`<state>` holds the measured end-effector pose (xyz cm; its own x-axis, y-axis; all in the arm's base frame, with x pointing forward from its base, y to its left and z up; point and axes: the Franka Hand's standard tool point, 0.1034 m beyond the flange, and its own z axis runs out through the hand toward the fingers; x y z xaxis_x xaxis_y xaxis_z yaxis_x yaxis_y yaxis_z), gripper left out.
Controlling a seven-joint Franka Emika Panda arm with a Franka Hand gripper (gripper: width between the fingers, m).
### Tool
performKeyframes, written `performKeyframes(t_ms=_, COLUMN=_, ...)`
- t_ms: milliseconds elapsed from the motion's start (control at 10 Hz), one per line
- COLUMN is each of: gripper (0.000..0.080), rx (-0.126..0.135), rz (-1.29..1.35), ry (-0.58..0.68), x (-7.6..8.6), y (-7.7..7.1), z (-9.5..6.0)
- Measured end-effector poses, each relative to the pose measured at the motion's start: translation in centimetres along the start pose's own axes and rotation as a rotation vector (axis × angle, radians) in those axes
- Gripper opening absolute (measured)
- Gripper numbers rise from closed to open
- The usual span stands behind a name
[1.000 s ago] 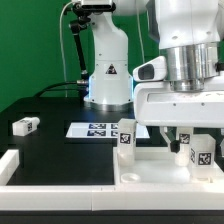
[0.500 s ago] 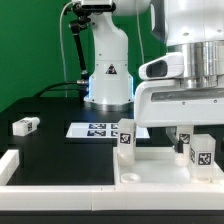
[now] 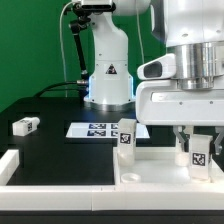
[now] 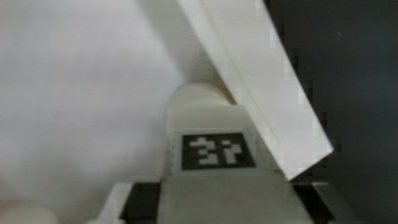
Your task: Assemble square table
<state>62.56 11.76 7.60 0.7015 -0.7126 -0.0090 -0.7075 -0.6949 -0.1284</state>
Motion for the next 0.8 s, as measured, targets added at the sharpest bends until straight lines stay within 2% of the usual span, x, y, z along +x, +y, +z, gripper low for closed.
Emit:
performKeyframes(t_ms=100, gripper=0.0288, rx=-0.025, rz=0.195, ry=-0.025, x=-0.21, y=-0.18, z=-0.13)
performKeyframes(t_ms=200, gripper=0.0288, rx=-0.032, rz=0.401, ry=-0.065, x=-0.19, y=-0.49, z=-0.11)
performKeyframes(t_ms=400, gripper=0.029, rx=-0.013, rz=0.744, ry=-0.108, x=0.35, y=-0.42, z=0.08)
performKeyframes(t_ms=500, gripper=0.029, rx=-0.016, rz=0.768, ry=-0.102, x=0.21, y=-0.34, z=0.22)
performKeyframes(t_ms=600, gripper=0.0337, rx=-0.016, rz=0.768, ry=-0.102, x=0.19, y=-0.35, z=0.24)
performKeyframes(t_ms=700, gripper=0.0337, rx=-0.018, rz=0.634, ry=-0.085, x=0.19, y=-0.36, z=0.26)
performKeyframes(t_ms=800, gripper=0.051, rx=-0.022, rz=0.424, ry=-0.055, x=0.17, y=-0.54, z=0.23)
